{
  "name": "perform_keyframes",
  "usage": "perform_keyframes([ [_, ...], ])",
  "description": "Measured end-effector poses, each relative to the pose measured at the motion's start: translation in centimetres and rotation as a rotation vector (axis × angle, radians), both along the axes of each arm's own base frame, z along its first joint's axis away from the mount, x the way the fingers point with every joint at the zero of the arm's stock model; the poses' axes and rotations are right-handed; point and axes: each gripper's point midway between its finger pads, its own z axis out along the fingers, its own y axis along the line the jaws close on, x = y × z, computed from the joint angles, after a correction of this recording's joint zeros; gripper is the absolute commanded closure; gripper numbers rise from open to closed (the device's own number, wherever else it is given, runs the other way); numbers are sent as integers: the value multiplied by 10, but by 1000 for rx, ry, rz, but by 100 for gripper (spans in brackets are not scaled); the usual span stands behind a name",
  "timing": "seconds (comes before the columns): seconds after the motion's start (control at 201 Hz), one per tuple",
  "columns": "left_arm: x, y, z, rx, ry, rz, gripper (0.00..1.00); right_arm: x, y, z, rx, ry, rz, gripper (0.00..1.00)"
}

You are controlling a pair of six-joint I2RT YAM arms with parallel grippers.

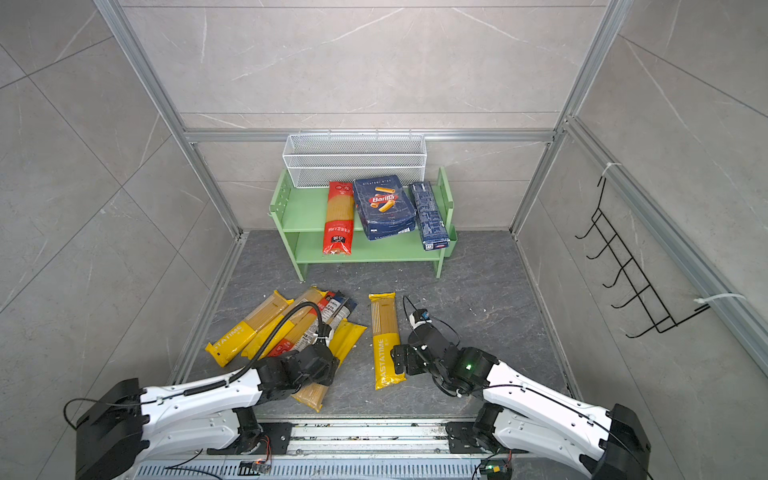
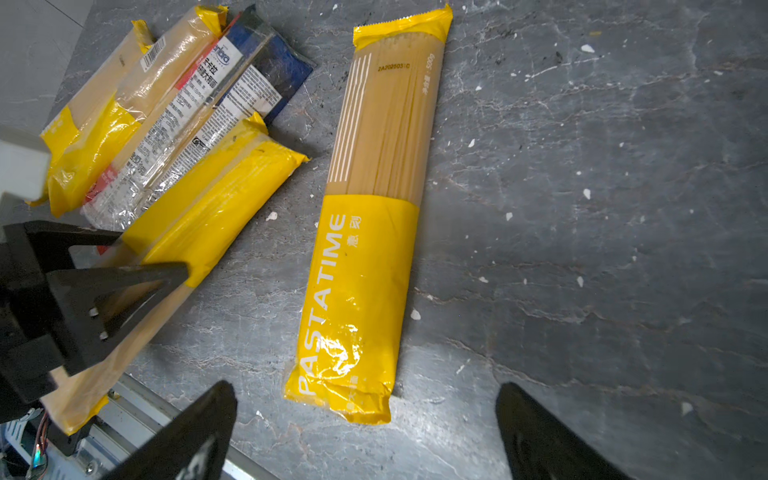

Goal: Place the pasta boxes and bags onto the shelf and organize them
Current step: 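Grasp a yellow spaghetti bag with the left gripper while the right approaches PASTATIME bag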

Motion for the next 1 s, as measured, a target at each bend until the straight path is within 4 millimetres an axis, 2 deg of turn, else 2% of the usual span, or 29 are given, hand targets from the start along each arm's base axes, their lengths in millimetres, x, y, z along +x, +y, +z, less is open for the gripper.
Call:
perform_keyframes([
  [0.269,-5,33,35,-2,-81,46,100,5,7,0,-17,4,10,0],
  [0.463,-9,45,58,3,-95,51,100,10,13,11,-11,-17,25,0],
  [0.667,-9,53,109,-44,-147,69,100,17,23,31,9,-51,41,0],
  [0.836,-8,63,153,-59,-193,89,100,20,28,38,13,-62,49,1],
  [0.996,-5,65,185,-44,-219,85,100,22,30,46,18,-77,59,0],
])
